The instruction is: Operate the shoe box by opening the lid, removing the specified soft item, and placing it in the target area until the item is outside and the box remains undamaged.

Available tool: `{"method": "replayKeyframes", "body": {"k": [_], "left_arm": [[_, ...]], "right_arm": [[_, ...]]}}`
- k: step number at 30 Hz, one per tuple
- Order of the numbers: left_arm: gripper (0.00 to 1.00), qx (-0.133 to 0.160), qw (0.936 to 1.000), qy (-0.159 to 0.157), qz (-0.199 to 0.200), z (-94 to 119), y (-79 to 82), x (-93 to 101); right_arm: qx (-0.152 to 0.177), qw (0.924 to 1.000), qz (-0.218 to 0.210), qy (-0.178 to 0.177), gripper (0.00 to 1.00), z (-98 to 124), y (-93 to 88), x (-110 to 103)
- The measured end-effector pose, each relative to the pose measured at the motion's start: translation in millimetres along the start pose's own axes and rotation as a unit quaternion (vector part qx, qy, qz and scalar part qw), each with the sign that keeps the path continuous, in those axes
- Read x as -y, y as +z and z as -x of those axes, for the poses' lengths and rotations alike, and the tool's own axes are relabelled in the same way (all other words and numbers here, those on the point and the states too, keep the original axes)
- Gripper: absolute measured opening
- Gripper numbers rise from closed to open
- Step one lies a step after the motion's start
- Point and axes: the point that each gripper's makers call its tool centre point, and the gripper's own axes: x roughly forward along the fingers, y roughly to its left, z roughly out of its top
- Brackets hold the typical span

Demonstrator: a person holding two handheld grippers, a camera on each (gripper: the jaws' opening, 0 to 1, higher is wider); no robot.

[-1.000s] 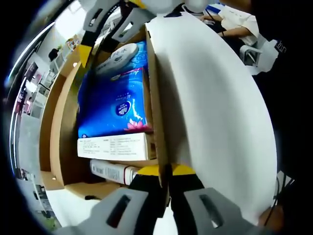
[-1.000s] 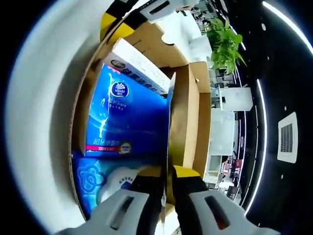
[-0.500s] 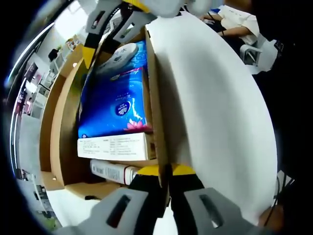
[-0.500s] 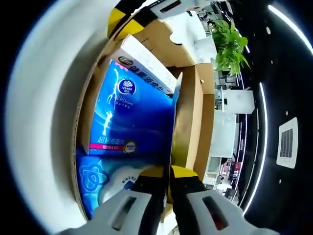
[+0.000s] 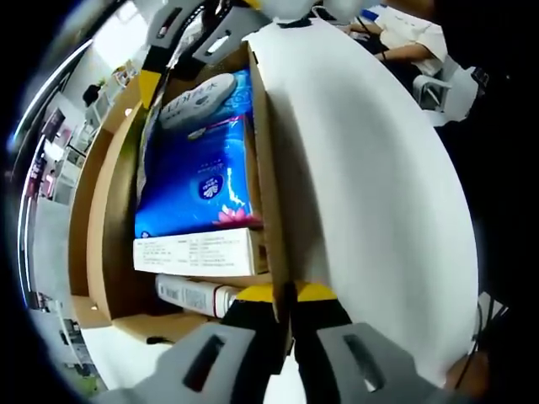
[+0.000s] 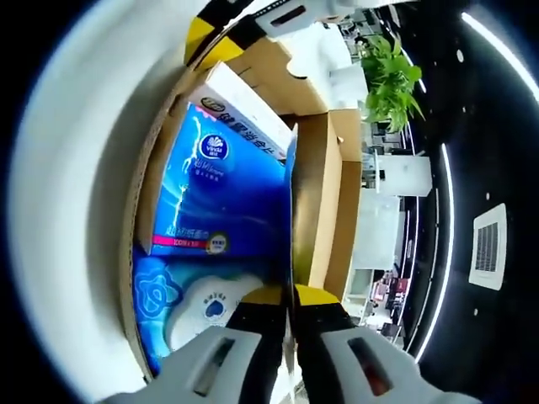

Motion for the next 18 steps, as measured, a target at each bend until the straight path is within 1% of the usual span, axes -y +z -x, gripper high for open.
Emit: {"method": "replayKeyframes", "body": {"k": [7, 13, 18], "left_arm": [[0.03, -0.001, 1.0, 0.001, -0.001, 0, -0.5, 0.6], [0.04, -0.005, 1.0, 0.004, 0.0, 0, -1.1, 0.5], [0.04, -0.005, 1.0, 0.006, -0.003, 0, -1.3, 0.2]], "right_arm": [[-0.006, 0.9999, 0.004, -0.009, 0.01, 7, -5.0, 3], [-0.006, 0.9997, -0.001, -0.024, 0.0, 17, -8.4, 11], [-0.009, 0.9994, -0.008, -0.033, 0.0, 24, -16.7, 13]]}}
